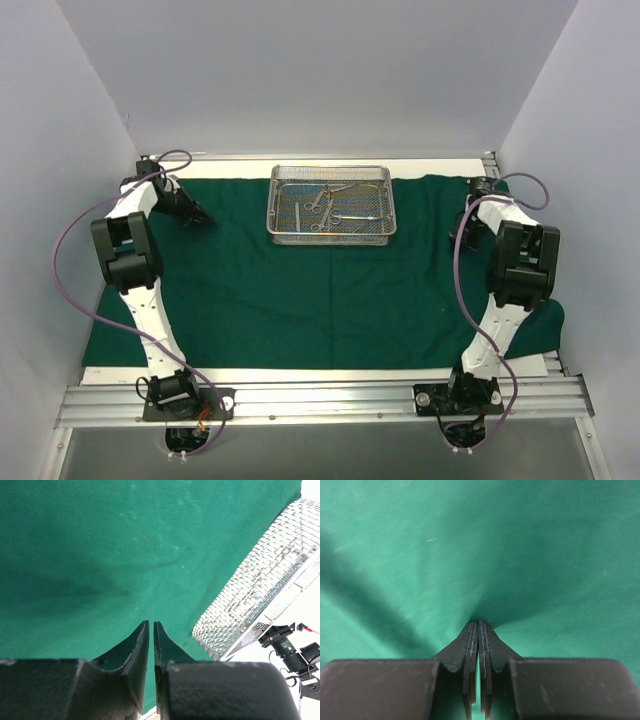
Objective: Open and lay out the surgical kit
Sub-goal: Smooth out the surgical kit at the center of the board.
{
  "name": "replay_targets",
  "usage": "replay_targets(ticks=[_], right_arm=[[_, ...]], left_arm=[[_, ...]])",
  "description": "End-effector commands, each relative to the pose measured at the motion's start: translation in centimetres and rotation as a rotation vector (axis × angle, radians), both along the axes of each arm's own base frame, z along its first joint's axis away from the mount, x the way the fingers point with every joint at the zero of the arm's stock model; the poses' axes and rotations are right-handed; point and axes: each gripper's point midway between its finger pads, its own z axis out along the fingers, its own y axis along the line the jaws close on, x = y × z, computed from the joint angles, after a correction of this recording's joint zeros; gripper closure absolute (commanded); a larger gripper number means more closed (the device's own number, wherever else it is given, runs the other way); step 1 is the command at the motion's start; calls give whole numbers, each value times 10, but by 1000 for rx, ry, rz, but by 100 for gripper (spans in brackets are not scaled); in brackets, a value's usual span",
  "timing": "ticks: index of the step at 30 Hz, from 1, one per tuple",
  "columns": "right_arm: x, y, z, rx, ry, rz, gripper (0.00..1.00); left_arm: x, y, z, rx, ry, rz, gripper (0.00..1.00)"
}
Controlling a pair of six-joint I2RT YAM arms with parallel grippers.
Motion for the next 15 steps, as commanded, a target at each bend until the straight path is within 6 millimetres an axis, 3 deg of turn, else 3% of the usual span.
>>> replay_targets(ticks=[1, 5, 7, 9, 15], right_arm=[[9, 41, -6, 74, -16, 48, 100], [24, 80, -22, 157, -23, 76, 100], [29, 82, -22, 169, -29, 61, 100], [26, 69, -25, 166, -14, 23, 100], [-28, 14, -31, 140, 45, -107, 100]], left_arm=[[11, -2, 42, 11, -126, -21, 83], [12, -3, 46, 10, -128, -19, 83], [12, -2, 47, 10, -131, -15, 83], [12, -3, 47, 10, -131, -16, 83], [7, -4, 46, 8, -132, -14, 83]])
